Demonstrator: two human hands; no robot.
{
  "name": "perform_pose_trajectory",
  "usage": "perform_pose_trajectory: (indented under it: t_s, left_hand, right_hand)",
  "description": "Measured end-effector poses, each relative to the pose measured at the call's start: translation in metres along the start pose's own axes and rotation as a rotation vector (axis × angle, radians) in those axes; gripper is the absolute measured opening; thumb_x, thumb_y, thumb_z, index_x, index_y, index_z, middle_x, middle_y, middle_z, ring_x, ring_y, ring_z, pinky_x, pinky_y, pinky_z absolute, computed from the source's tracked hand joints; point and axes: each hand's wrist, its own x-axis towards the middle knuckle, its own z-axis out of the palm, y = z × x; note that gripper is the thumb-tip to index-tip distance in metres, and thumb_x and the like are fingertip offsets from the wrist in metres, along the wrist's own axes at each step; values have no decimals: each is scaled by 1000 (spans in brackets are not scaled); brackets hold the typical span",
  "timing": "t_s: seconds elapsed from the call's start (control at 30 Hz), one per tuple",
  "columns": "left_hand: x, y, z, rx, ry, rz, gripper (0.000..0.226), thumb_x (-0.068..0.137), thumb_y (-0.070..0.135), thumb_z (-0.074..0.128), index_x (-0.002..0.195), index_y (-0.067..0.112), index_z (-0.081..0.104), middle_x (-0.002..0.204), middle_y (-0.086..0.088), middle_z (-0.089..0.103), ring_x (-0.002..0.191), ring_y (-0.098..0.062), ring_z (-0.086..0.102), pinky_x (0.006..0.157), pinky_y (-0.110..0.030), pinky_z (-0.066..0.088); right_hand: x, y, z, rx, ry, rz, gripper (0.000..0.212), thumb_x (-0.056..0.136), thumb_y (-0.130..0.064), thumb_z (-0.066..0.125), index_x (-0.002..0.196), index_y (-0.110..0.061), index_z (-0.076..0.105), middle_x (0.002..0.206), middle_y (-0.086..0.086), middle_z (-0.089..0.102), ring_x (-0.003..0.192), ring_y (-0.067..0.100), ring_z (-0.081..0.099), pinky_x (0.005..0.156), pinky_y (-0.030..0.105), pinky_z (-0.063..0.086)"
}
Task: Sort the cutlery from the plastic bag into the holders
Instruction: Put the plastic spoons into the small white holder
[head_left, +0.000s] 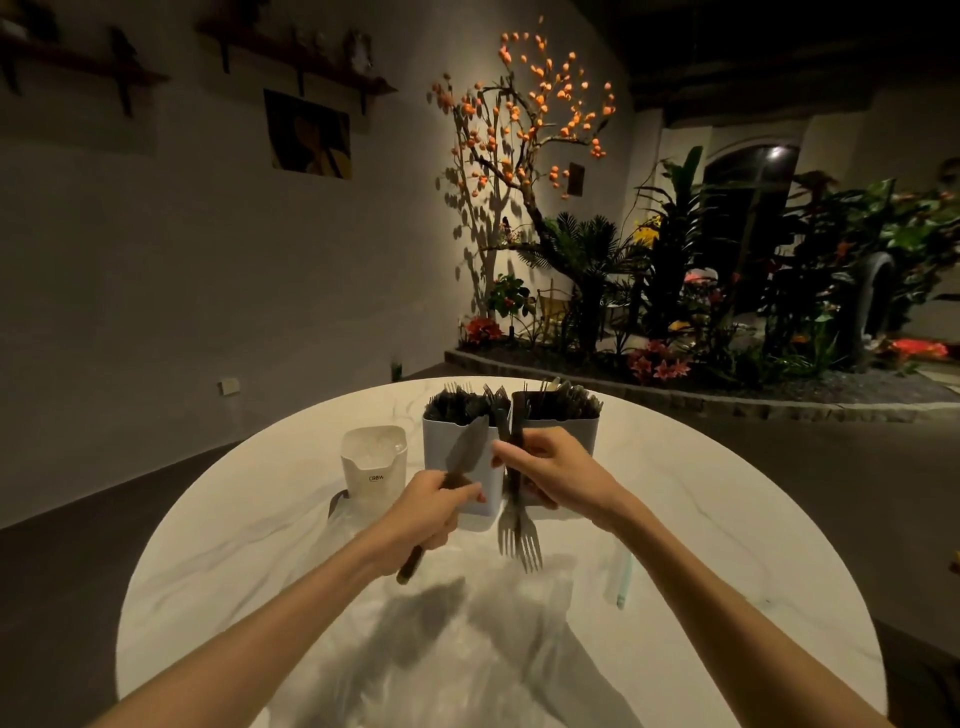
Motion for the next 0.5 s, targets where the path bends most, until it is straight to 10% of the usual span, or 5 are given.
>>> perform_pose_trajectory:
  t_s: [0.23, 0.5]
  left_hand:
    - [-17, 23, 15, -588, -169, -226, 47, 95, 44, 58, 60, 13, 60, 55, -1, 46, 33, -5, 25, 38, -17, 15]
    - [-8, 39, 14, -680, -94, -73, 20, 103, 19, 52, 93, 7, 64, 47, 5, 36, 33, -4, 24, 34, -15, 18]
  right_hand:
    - [-18, -5, 7, -118, 252, -292, 23, 93, -40, 66, 103, -21, 74, 91, -7, 72, 83, 10, 71, 71, 32, 61]
    - [-43, 30, 21, -421, 199, -404, 67, 88, 6, 62, 139, -38, 56, 122, -14, 46, 115, 1, 45, 91, 12, 48]
